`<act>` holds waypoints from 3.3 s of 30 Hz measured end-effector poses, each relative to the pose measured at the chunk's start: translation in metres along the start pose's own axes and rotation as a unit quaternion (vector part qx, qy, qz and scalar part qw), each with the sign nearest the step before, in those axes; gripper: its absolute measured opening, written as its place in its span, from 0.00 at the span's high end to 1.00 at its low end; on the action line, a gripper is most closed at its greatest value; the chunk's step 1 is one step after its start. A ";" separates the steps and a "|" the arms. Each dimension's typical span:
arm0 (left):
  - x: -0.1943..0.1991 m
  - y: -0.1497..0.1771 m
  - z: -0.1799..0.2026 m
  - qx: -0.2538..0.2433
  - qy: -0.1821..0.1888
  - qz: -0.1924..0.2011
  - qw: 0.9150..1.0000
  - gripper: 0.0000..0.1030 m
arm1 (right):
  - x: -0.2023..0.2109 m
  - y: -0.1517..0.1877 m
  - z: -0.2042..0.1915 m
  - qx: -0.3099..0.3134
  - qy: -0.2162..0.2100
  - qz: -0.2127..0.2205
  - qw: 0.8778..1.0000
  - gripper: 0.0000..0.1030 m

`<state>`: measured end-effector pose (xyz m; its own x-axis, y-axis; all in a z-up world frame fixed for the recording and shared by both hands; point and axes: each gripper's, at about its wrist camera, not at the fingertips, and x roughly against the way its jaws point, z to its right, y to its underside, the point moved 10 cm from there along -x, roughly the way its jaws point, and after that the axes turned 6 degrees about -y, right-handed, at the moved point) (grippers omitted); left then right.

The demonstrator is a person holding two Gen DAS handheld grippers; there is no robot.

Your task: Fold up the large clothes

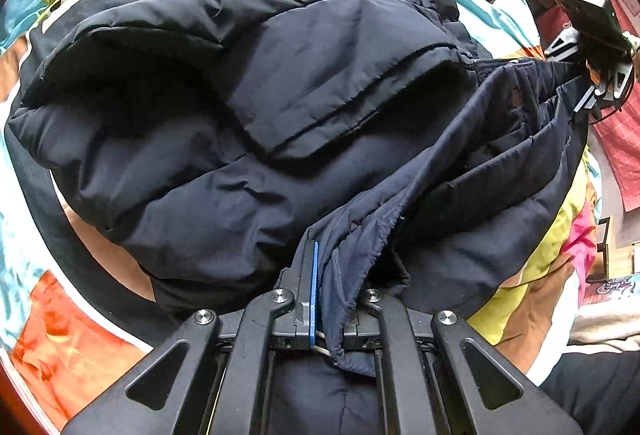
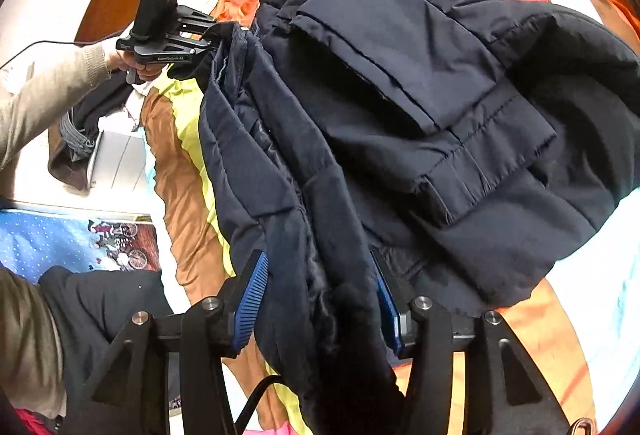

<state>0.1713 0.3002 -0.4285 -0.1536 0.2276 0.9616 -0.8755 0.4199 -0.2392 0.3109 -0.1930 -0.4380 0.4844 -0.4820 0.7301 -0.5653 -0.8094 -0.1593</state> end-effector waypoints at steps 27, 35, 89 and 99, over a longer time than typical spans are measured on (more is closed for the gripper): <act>0.055 0.039 0.017 -0.052 -0.026 0.002 0.998 0.62 | -0.006 -0.006 0.004 0.039 0.044 0.029 0.998 0.86; 0.070 0.033 0.007 -0.022 -0.019 0.019 0.999 0.62 | -0.006 -0.017 0.017 0.037 0.076 0.034 0.996 0.86; 0.102 -0.067 -0.100 0.002 -0.039 0.100 0.994 0.92 | 0.102 -0.097 0.034 0.076 0.080 0.064 0.992 0.91; 0.065 -0.122 -0.158 0.060 -0.072 0.111 0.989 0.92 | 0.108 -0.151 0.120 0.024 0.121 0.105 0.987 0.90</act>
<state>0.3403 0.4022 -0.3585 -0.4044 0.1717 0.8983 -0.8598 0.2635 -0.4374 0.5294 -0.1629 -0.4148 0.1826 -0.5516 0.8139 -0.6015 -0.7175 -0.3513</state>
